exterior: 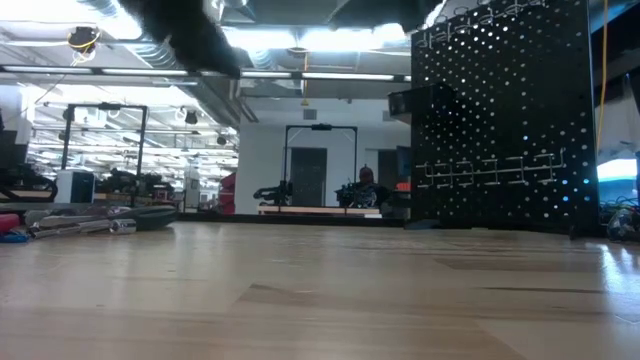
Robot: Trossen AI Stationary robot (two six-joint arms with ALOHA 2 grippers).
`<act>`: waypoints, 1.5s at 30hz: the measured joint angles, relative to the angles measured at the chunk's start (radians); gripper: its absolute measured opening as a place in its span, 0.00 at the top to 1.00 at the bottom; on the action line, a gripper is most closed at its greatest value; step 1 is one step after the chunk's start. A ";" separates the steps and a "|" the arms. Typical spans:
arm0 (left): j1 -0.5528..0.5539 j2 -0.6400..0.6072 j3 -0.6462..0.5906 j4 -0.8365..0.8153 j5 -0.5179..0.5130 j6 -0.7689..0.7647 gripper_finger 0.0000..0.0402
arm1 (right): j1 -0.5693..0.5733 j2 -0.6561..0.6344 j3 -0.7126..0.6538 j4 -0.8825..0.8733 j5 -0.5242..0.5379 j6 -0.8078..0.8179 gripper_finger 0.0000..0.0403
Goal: Hang tools onto peg board
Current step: Put the socket into the black pegboard bin
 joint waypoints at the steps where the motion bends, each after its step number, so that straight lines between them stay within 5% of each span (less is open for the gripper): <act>1: 0.000 -0.006 -0.030 0.029 -0.001 -0.009 0.59 | -0.007 -0.022 0.000 0.001 0.028 0.000 0.81; 10: 0.002 -0.021 -0.242 0.316 -0.038 -0.031 0.59 | -0.126 -0.195 0.001 -0.032 0.198 -0.032 0.81; 16: 0.005 -0.021 -0.245 0.308 -0.174 0.010 0.59 | -0.264 -0.262 0.001 -0.132 0.226 -0.026 0.81; 25: 0.003 -0.021 -0.245 0.296 -0.179 0.018 0.59 | -0.411 -0.264 0.002 -0.328 0.217 0.120 0.81; 36: 0.003 -0.021 -0.245 0.250 -0.179 0.006 0.59 | -0.493 -0.263 0.002 -0.501 0.157 0.335 0.80; 45: 0.003 -0.021 -0.245 0.251 -0.178 -0.005 0.59 | -0.499 -0.263 0.002 -0.516 0.194 0.350 0.78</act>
